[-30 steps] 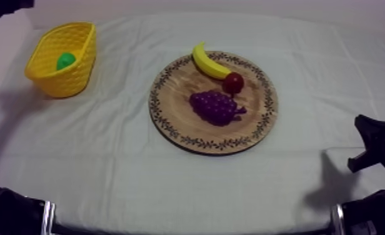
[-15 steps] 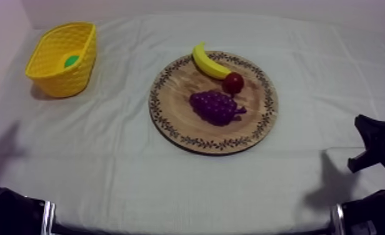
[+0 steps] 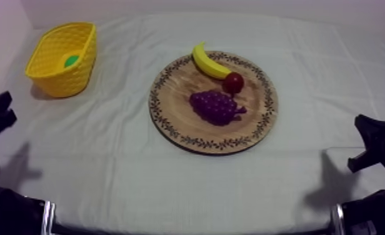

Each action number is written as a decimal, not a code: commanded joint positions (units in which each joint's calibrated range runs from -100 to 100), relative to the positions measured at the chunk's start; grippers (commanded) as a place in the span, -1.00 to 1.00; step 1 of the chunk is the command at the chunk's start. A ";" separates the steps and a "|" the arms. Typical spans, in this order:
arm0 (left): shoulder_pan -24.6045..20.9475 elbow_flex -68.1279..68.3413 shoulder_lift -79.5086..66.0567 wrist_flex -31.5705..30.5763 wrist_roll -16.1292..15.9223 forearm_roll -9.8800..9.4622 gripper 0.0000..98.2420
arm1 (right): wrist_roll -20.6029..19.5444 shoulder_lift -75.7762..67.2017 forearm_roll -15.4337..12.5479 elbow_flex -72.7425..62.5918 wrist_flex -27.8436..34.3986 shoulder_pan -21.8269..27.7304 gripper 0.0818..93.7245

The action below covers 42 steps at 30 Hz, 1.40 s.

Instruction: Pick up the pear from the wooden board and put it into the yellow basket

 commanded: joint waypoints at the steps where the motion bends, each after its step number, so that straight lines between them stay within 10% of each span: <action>1: -0.26 7.90 -4.42 -0.85 -0.04 0.07 -1.00 | -0.01 -0.01 0.00 -0.01 0.00 -0.01 -0.99; 8: 0.24 11.21 -10.71 -2.07 -2.30 -0.42 -1.00 | -0.04 -0.01 0.00 -0.01 0.00 -0.01 -0.99; 19: 1.71 12.00 -12.55 -3.30 5.68 -0.71 -1.00 | -0.02 -0.01 0.00 -0.01 0.00 -0.01 -0.99; 42: 1.95 12.03 -12.59 -3.41 5.99 -0.72 -1.00 | -0.06 -0.01 0.00 -0.01 0.00 -0.01 -0.99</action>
